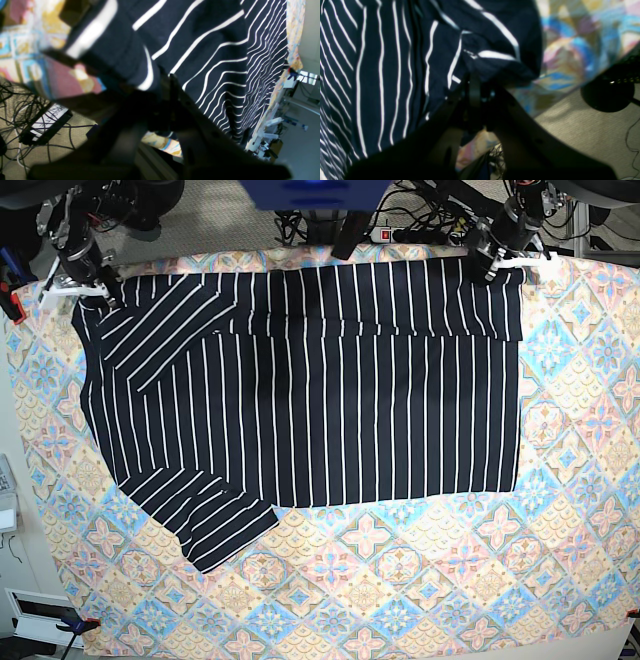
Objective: Fold the T-shirt properly
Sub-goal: 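Drag the folded shirt with both grippers toward the robot base, then open both grippers and release the shirt edge, then lower both grippers onto the shirt's side edges and pinch them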
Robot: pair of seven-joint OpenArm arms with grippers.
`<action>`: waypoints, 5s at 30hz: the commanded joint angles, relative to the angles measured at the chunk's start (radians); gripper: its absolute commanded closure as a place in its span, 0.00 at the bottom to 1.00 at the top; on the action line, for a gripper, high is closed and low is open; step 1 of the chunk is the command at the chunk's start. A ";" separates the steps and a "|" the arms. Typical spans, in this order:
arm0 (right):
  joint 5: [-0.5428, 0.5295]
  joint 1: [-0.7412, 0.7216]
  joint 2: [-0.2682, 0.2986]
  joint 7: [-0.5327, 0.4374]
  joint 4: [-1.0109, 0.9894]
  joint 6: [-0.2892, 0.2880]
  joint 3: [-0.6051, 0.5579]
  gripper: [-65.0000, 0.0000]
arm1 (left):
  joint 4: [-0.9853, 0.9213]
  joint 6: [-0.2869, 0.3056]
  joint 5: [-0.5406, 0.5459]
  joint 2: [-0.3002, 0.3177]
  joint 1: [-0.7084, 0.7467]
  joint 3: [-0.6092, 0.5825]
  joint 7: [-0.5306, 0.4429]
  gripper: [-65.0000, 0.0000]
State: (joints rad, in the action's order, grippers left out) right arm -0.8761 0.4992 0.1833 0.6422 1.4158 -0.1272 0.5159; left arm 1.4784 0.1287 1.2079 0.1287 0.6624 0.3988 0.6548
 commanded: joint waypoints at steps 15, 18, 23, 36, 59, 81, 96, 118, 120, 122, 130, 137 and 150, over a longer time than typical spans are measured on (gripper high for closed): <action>-0.005 0.017 0.014 -0.011 0.016 -0.007 0.017 0.98 | 0.006 -0.018 -0.018 0.039 0.017 -0.002 -0.005 1.00; -0.005 0.017 0.014 -0.011 0.016 -0.007 0.020 0.93 | 0.006 -0.018 -0.018 0.039 0.017 0.001 0.050 0.99; -0.005 0.017 0.011 -0.011 0.016 -0.007 0.022 0.84 | 0.006 -0.019 -0.017 0.039 0.015 0.005 0.105 0.77; -0.005 0.032 -0.015 -0.011 0.016 -0.007 0.094 0.73 | 0.006 -0.021 -0.017 0.047 0.061 0.007 0.104 0.60; -0.005 0.043 -0.040 0.072 0.112 -0.007 0.229 0.65 | 0.103 -0.018 -0.017 0.039 0.098 0.088 0.105 0.61; -0.007 0.094 -0.092 0.159 0.234 -0.007 0.341 0.63 | 0.241 -0.019 -0.015 0.039 0.179 0.091 0.148 0.61; -0.007 0.091 -0.089 0.187 0.417 -0.007 0.372 0.63 | 0.308 -0.019 0.094 0.048 0.199 0.164 0.155 0.61; 0.209 -0.207 0.028 0.239 0.417 -0.007 0.088 0.63 | 0.338 -0.100 0.088 0.160 -0.178 0.159 0.155 0.61; 0.268 -0.247 0.028 0.239 0.414 -0.007 0.036 0.63 | 0.296 -0.111 0.088 0.170 -0.226 0.157 0.156 0.61; 0.311 -0.277 0.028 0.238 0.409 -0.007 -0.006 0.63 | 0.259 -0.111 0.086 0.174 -0.267 0.157 0.156 0.61; 0.496 -0.411 0.028 0.229 0.326 -0.082 -0.145 0.62 | 0.100 -0.111 -0.009 0.187 -0.436 0.156 0.202 0.61; 0.541 -0.518 0.028 0.227 0.208 -0.142 -0.148 0.62 | -0.046 -0.111 -0.136 0.188 -0.599 0.091 0.208 0.61; 0.542 -0.589 0.048 0.206 0.109 -0.142 -0.148 0.62 | -0.361 -0.108 -0.457 0.180 -0.915 0.009 0.202 0.61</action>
State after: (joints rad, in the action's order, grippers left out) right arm -0.3218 -0.0689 0.2142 0.8722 1.5066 -0.2657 0.3653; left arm 1.1007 0.0109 0.7353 0.2935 -0.2291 0.4072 0.8684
